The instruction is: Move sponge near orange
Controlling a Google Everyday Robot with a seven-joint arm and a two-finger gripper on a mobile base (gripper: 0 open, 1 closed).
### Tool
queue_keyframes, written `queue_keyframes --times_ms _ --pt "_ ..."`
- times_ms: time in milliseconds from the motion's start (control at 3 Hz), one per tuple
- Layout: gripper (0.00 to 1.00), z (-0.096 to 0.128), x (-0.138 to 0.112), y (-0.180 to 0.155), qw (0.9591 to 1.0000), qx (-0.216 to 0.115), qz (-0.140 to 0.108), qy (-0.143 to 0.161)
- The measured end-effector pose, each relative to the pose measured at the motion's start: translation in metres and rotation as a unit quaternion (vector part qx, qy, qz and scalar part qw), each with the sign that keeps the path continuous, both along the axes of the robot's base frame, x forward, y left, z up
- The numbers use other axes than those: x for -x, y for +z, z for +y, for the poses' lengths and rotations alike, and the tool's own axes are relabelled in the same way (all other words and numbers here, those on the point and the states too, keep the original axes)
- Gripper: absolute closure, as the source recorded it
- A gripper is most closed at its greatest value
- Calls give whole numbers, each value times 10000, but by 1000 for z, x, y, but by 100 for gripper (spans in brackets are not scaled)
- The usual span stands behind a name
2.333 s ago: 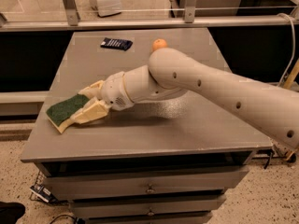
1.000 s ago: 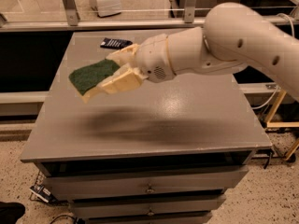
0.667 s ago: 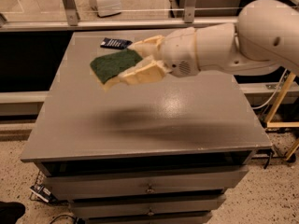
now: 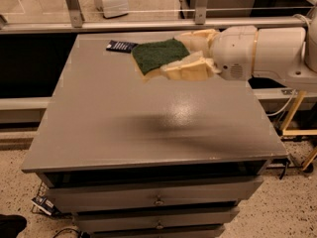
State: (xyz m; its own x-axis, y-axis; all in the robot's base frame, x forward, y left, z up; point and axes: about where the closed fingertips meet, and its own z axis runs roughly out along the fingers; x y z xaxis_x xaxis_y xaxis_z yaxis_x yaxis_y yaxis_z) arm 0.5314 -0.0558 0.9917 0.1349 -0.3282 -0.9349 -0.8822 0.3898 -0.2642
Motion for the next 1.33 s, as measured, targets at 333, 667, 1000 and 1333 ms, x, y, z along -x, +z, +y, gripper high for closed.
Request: queue_keyframes --times_ms 333,667,1000,1333 --pt "100 -31 5 5 9991 -89 -130 -384" --pt "100 -31 5 5 9991 -89 -131 -383" --pt "100 -59 -14 2 9978 -335 -47 -566" --pt "100 -118 -48 1 9926 -641 20 -1030"
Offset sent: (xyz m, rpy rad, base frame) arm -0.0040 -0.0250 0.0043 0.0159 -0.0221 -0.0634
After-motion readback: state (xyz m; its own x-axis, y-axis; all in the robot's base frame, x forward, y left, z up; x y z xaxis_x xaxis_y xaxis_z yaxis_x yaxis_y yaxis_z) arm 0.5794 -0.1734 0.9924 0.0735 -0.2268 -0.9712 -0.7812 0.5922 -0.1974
